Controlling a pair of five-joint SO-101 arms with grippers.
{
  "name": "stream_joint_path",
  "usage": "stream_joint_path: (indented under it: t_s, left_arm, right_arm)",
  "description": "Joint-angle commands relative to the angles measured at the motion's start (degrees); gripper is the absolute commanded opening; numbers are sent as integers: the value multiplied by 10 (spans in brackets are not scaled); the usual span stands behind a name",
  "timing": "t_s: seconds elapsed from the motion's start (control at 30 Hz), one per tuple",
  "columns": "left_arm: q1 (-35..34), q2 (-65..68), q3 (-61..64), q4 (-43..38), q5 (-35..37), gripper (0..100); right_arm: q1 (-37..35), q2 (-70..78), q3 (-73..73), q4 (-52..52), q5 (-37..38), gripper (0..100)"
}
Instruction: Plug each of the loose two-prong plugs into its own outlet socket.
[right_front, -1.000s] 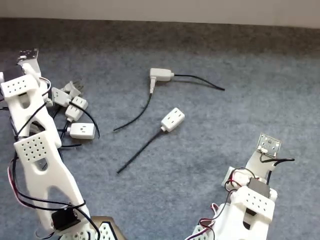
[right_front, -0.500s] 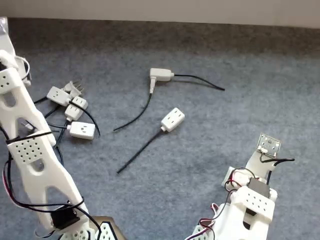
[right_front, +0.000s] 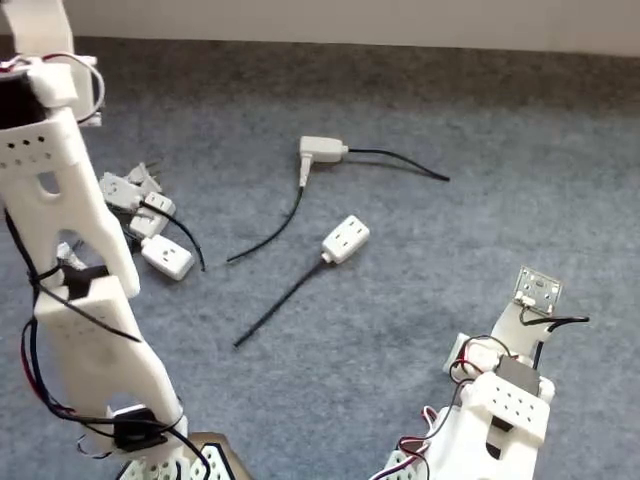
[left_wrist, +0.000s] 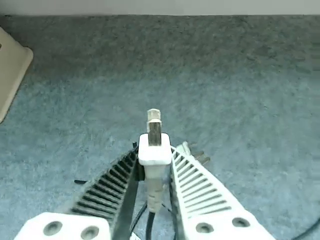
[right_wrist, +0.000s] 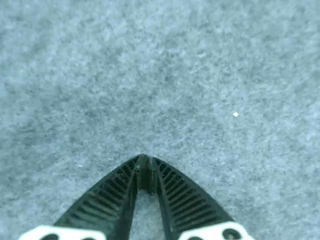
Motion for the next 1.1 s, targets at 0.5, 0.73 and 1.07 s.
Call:
stream_joint_path:
  t_s: [0.5,0.73,1.07]
  left_arm:
    - [268,-349,473,-38,69,5]
    - [368,-409,653,-122,70,5]
    - [429,-547,936,-313,47,5]
  right_arm:
    - [-6,-2,-1,-13,6,7]
    - [-4,-2,-1,-13,6,7]
    - [-6,-2,-1,-13,6,7]
